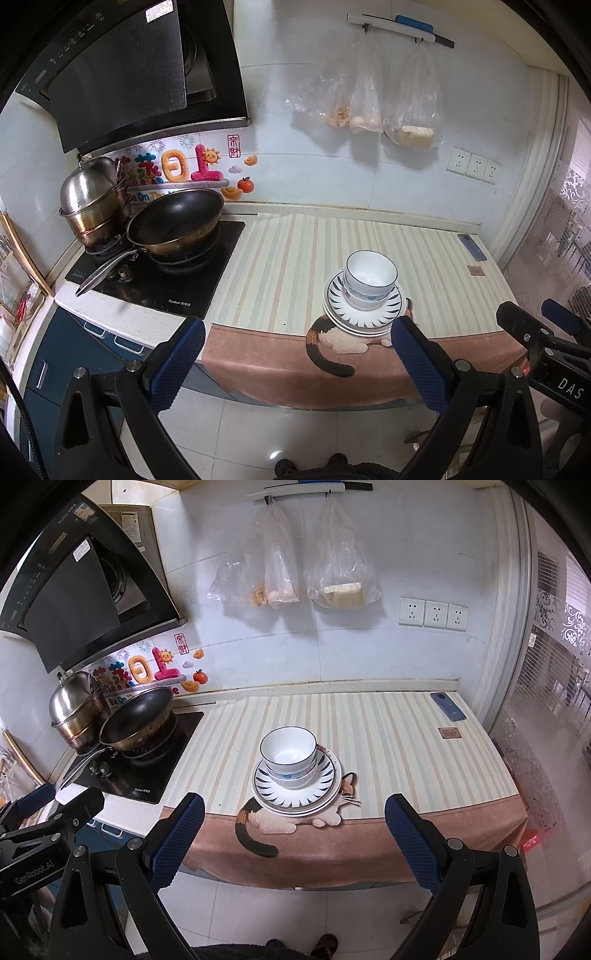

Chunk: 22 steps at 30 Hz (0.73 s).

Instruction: Organize plates and bowls

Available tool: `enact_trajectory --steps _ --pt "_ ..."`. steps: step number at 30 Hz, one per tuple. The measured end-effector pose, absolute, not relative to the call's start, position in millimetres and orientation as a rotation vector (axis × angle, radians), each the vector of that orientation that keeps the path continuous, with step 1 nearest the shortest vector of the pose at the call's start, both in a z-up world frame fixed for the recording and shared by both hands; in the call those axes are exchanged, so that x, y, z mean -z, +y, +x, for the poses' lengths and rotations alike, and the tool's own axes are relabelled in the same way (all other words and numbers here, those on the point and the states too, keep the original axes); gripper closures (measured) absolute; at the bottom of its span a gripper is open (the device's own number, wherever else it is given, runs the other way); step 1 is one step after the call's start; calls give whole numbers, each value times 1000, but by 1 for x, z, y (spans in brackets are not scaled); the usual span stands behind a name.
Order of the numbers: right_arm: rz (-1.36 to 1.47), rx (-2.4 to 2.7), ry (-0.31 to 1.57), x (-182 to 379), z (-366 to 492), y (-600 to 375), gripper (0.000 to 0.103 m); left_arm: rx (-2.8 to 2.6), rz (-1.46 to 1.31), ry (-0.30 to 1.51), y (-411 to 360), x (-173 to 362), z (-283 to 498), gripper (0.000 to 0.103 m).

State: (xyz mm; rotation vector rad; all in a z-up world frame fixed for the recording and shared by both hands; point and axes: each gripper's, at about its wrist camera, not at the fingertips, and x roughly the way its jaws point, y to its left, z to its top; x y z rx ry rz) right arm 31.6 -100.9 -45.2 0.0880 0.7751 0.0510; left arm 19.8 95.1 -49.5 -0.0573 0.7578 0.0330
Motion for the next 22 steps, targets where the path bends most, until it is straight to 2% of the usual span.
enact_trajectory --steps 22 --pt "90 -40 774 46 31 -106 3 -37 -61 755 88 49 20 0"
